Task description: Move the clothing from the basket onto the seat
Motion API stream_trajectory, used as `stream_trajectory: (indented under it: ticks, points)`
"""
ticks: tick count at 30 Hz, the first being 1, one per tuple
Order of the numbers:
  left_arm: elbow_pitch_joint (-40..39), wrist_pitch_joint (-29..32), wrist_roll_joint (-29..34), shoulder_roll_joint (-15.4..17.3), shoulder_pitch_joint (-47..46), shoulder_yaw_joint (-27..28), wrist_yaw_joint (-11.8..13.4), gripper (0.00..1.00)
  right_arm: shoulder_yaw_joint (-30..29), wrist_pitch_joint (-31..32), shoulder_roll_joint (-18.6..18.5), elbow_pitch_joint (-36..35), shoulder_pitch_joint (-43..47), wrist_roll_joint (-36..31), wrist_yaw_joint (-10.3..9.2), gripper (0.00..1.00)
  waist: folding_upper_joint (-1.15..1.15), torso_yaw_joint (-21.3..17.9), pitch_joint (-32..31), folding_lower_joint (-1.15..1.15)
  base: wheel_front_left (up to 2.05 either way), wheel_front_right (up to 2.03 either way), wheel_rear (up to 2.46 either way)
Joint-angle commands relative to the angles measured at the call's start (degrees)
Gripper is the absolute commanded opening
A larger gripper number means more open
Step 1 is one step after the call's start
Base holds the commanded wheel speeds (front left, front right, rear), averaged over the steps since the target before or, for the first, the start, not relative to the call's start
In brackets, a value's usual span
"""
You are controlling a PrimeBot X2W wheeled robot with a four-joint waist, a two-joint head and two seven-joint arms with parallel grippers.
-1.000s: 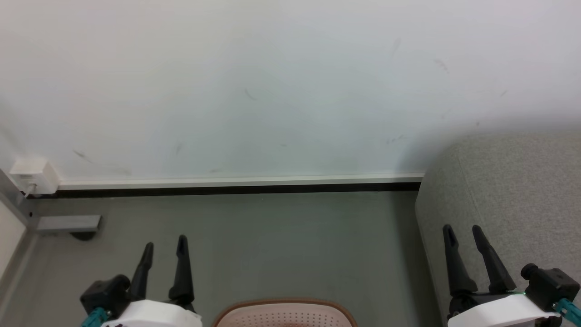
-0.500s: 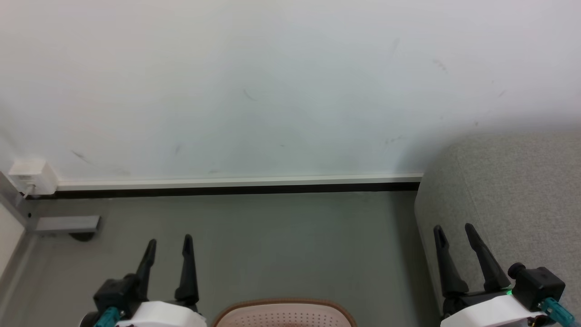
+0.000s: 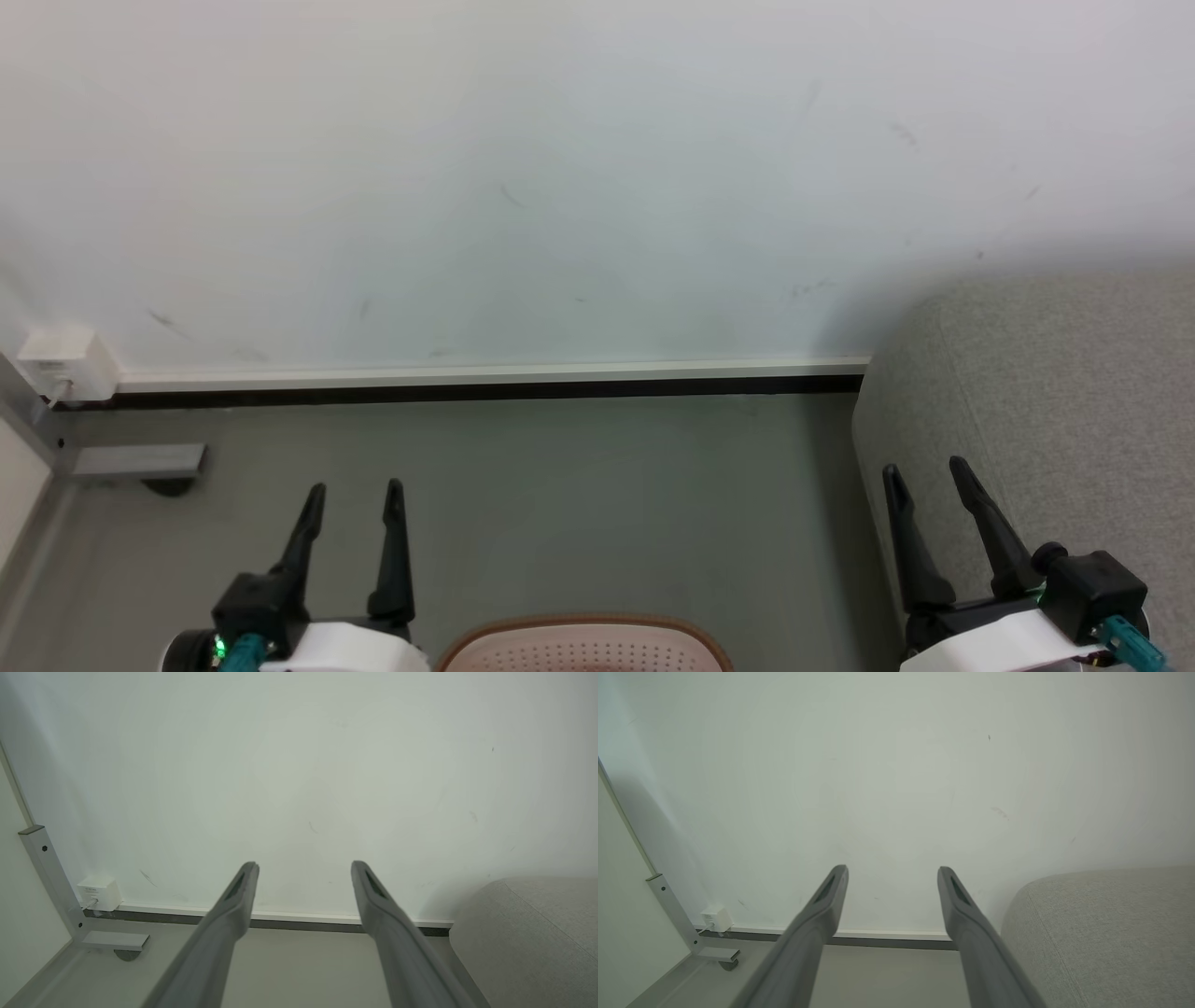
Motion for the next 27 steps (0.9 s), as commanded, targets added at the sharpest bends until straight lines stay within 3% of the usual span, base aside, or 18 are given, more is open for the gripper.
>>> stream_trajectory:
  ticks: [1,27]
  points:
    - [0.1,-0.5,1.5,0.4,-0.7,-0.1,0.2,1.0,-0.1,-0.6,-0.3,0.0,-0.8,-1.1,0.18,1.0,0.0,0.0,0.0,0.0,0.0,0.0,0.0]
    - [1.1,-0.9,0.8,0.4,-0.8,0.2,-0.6,1.0,-0.4,-0.9,-0.3,0.6,-1.0,-1.6,0.19,1.0,0.0,-0.1,-0.1,0.0,0.0,0.0,0.0]
